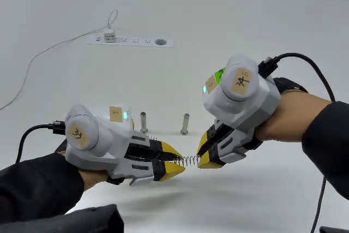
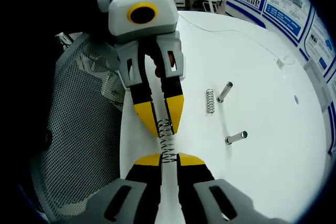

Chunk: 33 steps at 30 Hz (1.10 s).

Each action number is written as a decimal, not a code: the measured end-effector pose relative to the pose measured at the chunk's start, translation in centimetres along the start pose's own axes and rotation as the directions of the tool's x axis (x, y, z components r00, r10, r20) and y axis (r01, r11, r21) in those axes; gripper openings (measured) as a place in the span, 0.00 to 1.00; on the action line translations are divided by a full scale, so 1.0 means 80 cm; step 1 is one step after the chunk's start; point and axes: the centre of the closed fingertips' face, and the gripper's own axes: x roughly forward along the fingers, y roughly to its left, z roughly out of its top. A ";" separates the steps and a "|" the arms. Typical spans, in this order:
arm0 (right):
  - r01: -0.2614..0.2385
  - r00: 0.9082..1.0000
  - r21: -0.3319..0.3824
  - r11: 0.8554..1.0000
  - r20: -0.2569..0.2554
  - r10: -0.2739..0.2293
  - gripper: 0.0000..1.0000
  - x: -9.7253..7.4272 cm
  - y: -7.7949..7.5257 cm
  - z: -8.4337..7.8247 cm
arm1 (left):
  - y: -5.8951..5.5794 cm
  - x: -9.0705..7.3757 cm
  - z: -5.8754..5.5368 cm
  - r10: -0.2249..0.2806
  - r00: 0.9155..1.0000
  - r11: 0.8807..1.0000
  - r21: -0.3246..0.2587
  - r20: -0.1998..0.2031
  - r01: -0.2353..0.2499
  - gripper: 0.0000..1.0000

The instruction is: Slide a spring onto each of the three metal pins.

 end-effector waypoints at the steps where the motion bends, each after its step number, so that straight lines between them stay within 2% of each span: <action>1: -0.003 1.000 0.006 1.000 0.004 0.002 0.12 0.000 0.000 0.000 | 0.000 0.000 0.000 -0.002 1.000 1.000 -0.002 0.000 0.002 0.11; 10: -0.006 1.000 0.030 1.000 0.009 0.006 0.14 0.004 0.000 -0.006 | 0.000 -0.001 0.006 -0.004 1.000 1.000 -0.010 0.019 0.004 0.10; 18: -0.001 1.000 0.030 1.000 0.022 0.001 0.12 0.003 0.000 -0.002 | -0.002 0.000 0.007 -0.008 1.000 1.000 -0.015 0.026 0.009 0.10; 25: 0.007 0.998 0.030 1.000 0.054 -0.009 0.12 -0.012 -0.002 0.013 | 0.000 0.000 0.004 -0.002 1.000 1.000 -0.021 0.020 0.002 0.11; 33: -0.002 0.994 0.017 1.000 0.108 0.000 0.12 -0.022 0.005 0.041 | 0.001 0.001 0.002 0.002 1.000 1.000 -0.026 0.017 -0.002 0.11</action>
